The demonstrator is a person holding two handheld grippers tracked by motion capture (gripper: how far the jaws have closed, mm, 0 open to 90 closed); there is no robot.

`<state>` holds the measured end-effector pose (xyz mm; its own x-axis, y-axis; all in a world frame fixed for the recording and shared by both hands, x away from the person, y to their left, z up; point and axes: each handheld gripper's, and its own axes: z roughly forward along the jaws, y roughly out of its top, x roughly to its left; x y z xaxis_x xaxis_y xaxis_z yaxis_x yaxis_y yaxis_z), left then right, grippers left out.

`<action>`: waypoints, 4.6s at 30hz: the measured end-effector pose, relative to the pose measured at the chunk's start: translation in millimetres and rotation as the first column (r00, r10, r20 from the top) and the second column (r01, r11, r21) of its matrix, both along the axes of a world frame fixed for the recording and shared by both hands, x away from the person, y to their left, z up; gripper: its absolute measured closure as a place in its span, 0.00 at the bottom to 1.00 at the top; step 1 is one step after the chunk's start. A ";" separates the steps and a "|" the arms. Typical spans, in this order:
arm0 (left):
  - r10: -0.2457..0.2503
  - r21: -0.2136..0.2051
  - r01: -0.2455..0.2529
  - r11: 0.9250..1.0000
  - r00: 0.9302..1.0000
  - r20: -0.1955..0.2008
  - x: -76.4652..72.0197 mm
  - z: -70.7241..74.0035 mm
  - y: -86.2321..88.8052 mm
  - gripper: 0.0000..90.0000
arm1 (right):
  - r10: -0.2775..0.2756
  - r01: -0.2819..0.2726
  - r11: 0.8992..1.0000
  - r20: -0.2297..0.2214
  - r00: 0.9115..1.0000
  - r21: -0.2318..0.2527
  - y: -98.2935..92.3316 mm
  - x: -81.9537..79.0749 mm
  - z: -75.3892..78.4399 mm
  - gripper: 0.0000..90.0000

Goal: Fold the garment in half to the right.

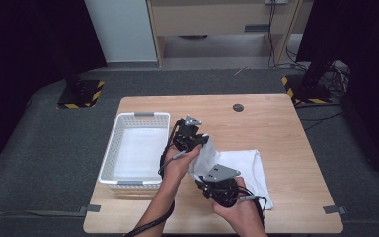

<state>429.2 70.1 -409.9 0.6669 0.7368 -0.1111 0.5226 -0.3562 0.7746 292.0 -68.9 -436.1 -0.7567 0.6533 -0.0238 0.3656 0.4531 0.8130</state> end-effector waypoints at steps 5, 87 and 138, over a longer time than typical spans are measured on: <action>-0.013 0.013 0.013 1.000 1.000 0.002 0.9 2.6 -8.7 0.89 | -0.015 0.015 1.000 0.001 1.000 0.016 -13.4 -0.6 3.4 0.89; -0.206 -0.028 0.208 0.978 0.975 0.081 13.7 -26.8 -73.7 0.90 | -0.176 0.178 0.983 -0.049 0.983 0.038 -97.6 -14.5 -10.1 0.90; -0.204 -0.106 0.208 0.972 0.978 0.050 21.7 -70.0 -78.4 0.77 | -0.207 0.208 0.978 -0.110 0.972 -0.002 -94.0 -9.1 -34.8 0.89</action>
